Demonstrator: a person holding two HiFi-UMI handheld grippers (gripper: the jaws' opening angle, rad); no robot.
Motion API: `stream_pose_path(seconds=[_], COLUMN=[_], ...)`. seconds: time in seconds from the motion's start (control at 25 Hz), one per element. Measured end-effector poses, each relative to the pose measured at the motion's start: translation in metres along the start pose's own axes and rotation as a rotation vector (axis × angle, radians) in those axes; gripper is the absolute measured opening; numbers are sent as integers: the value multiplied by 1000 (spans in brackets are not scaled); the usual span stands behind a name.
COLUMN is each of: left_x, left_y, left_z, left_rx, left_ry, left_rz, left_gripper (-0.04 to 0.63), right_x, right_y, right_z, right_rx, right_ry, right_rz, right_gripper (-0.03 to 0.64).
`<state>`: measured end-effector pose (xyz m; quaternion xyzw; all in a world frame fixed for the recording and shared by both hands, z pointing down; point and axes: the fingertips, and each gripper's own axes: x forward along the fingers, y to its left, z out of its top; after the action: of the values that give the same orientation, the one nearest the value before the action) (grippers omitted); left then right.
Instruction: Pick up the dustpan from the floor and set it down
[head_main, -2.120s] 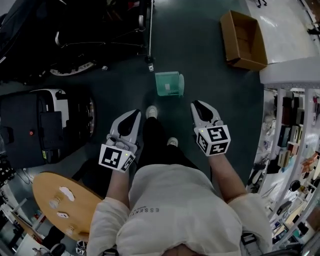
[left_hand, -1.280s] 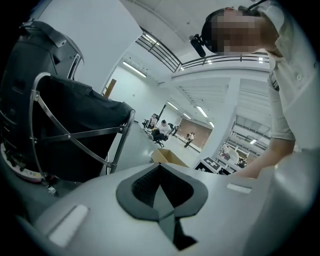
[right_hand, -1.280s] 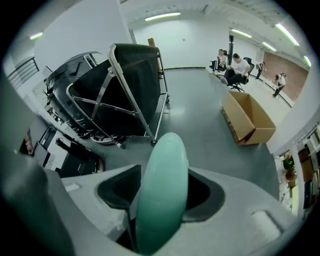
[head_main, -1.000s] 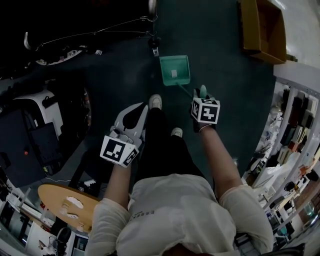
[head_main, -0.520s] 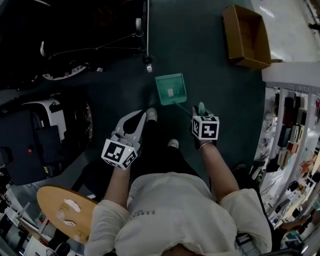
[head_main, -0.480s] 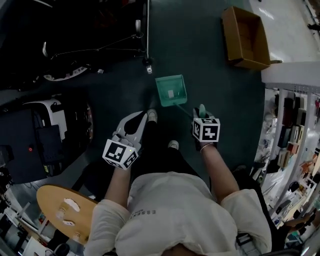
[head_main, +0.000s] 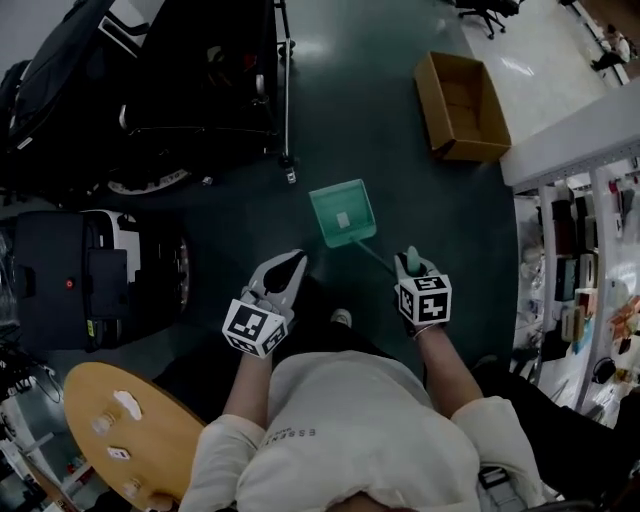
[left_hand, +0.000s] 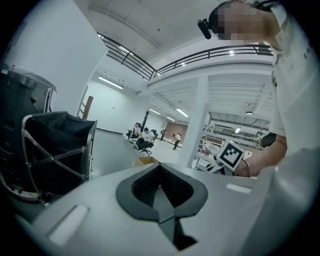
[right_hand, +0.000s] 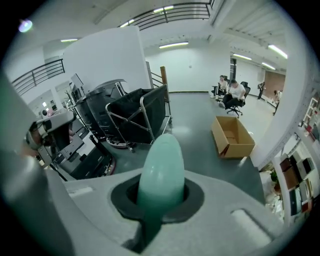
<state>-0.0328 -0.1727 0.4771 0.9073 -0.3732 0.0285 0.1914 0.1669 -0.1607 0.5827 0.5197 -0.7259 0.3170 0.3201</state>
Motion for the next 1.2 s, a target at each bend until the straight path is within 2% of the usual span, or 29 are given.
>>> stream_pose_path(seconds=[0.2, 0.32, 0.56, 0.76, 0.96, 1.2], left_x=[-13, -27, -43, -53, -61, -59], left_y=[-55, -67, -70, -67, -58, -33], left_z=[-10, -18, -17, -17, -24, -21], left_rx=[14, 13, 36, 45, 25, 25], left_ry=[7, 20, 7, 5, 22, 23], left_rz=[-46, -26, 24, 51, 74, 129], left_gripper=[17, 17, 17, 17, 17, 17], right_x=[-45, -68, -93, -98, -89, -62], right_y=[-18, -26, -34, -21, -14, -7], right_z=[-32, -54, -84, -94, -96, -80], right_rx=[-44, -42, -27, -55, -31, -44], right_ry=[1, 21, 53, 78, 94, 110], right_rz=[-10, -16, -31, -22, -1, 25], right_gripper=[-3, -3, -3, -3, -3, -2])
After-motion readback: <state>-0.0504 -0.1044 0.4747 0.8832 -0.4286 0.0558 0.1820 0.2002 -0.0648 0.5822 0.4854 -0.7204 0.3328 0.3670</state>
